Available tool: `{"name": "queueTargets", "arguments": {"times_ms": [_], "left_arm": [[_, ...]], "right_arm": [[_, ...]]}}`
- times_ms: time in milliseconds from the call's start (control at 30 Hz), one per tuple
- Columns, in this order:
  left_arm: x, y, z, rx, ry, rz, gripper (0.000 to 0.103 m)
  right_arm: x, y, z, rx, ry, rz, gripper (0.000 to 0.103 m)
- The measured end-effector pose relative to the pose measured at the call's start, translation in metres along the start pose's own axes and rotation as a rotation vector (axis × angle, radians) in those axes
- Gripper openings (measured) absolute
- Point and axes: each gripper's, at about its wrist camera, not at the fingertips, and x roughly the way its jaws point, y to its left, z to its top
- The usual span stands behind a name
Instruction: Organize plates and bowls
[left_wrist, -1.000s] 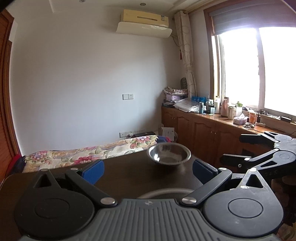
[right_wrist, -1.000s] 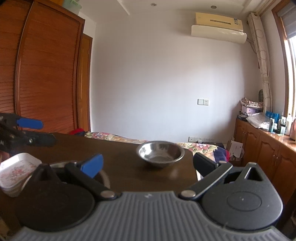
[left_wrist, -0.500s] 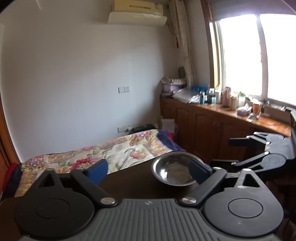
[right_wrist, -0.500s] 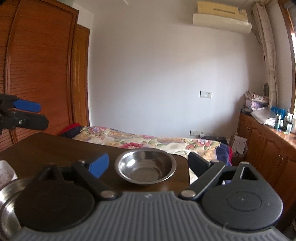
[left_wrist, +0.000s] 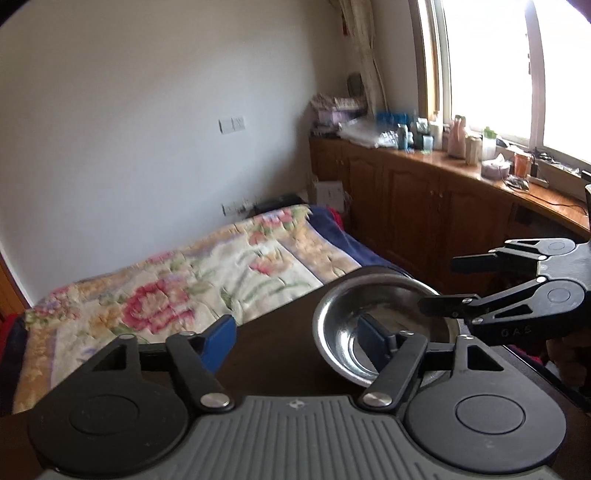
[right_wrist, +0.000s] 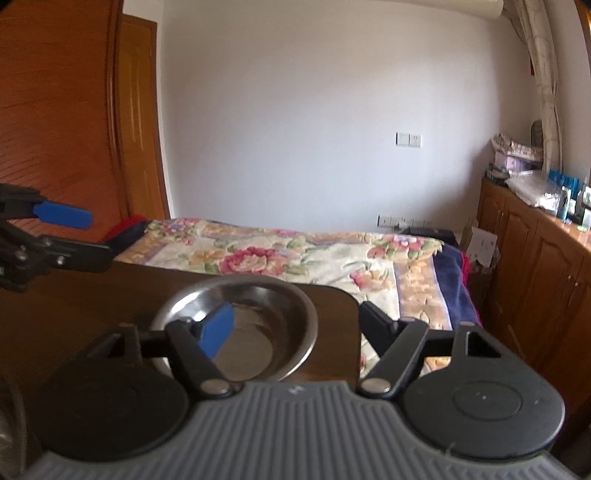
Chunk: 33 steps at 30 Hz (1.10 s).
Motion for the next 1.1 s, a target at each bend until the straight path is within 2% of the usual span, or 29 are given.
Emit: {"name": "queueTargets", "arguments": {"times_ms": [167, 400, 567, 667, 700, 733, 900, 1100], "left_arm": [[0.026, 0.005, 0.003, -0.017, 0.056, -0.014, 0.089], [0.050, 0.005, 0.001, -0.035, 0.136, -0.028, 0.079], [0.058, 0.005, 0.000, -0.055, 0.167, -0.059, 0.071], [0.058, 0.001, 0.000, -0.059, 0.182, -0.093, 0.055], [0.059, 0.000, 0.000, -0.058, 0.190, -0.112, 0.045], [0.058, -0.002, -0.001, -0.054, 0.190, -0.102, 0.045], [0.045, -0.004, -0.004, -0.046, 0.166, -0.078, 0.044], [0.011, 0.002, 0.001, -0.052, 0.096, -0.041, 0.040]], "right_arm": [[0.015, -0.005, -0.002, 0.021, 0.059, 0.013, 0.064], [0.017, -0.011, -0.003, 0.078, 0.099, 0.051, 0.055], [0.018, -0.010, -0.003, 0.090, 0.124, 0.073, 0.044], [0.020, -0.010, -0.002, 0.106, 0.135, 0.095, 0.034], [0.020, -0.009, -0.002, 0.107, 0.139, 0.105, 0.031], [0.021, -0.009, -0.001, 0.108, 0.140, 0.111, 0.024], [0.018, -0.004, -0.001, 0.114, 0.126, 0.093, 0.019], [0.008, 0.005, 0.007, 0.110, 0.097, 0.087, 0.012]]}}
